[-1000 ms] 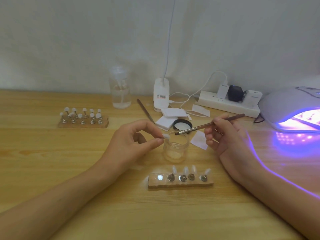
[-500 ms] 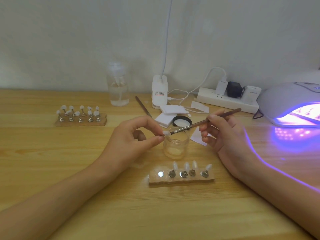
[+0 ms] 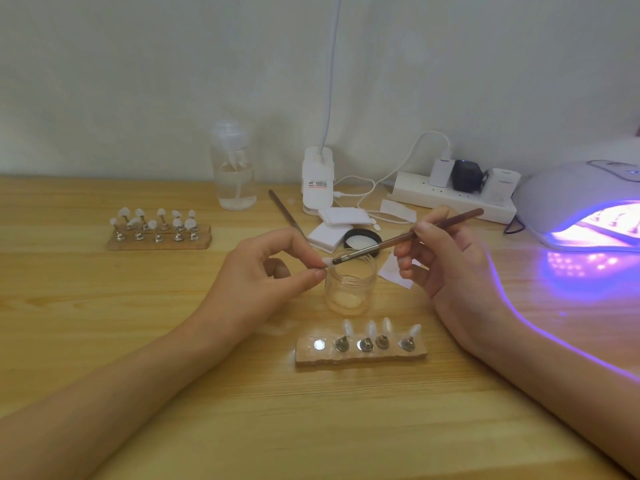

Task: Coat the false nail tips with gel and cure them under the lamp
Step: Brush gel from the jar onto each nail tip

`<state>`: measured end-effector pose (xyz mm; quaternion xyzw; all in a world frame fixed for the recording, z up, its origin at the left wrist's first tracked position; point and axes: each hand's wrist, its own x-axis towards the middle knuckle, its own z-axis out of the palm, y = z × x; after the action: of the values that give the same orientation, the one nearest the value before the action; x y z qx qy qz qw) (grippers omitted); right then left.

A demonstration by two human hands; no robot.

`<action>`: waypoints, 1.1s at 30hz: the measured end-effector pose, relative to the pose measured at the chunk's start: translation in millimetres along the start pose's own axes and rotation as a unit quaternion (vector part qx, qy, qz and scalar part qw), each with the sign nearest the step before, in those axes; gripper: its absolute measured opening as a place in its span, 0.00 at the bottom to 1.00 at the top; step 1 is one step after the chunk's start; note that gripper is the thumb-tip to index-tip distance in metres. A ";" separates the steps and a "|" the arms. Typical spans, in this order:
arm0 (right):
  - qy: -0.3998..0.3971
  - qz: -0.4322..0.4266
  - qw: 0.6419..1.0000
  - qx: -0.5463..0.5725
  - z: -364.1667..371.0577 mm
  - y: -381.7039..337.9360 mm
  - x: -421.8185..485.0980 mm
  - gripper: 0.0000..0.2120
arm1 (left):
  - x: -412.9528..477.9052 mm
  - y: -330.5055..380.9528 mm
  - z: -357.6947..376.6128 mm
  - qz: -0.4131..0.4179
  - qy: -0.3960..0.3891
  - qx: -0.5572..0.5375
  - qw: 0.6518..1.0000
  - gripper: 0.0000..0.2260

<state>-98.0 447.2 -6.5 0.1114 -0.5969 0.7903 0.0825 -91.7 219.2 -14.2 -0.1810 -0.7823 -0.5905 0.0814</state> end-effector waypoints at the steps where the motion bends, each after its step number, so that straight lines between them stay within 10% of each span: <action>1: -0.001 0.000 1.000 -0.010 0.2 0.4 -0.3 0.07 | -0.1 -0.3 -0.1 0.000 0.000 0.000 1.000 0.06; 33: 0.026 0.009 1.000 -0.006 -3.2 2.8 2.3 0.05 | -2.2 4.7 1.1 0.062 -0.003 0.041 0.997 0.06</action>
<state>-101.2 449.5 -9.3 0.0849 -0.6003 0.7900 0.0911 -87.8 220.9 -11.1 -0.2276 -0.7933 -0.5513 0.1224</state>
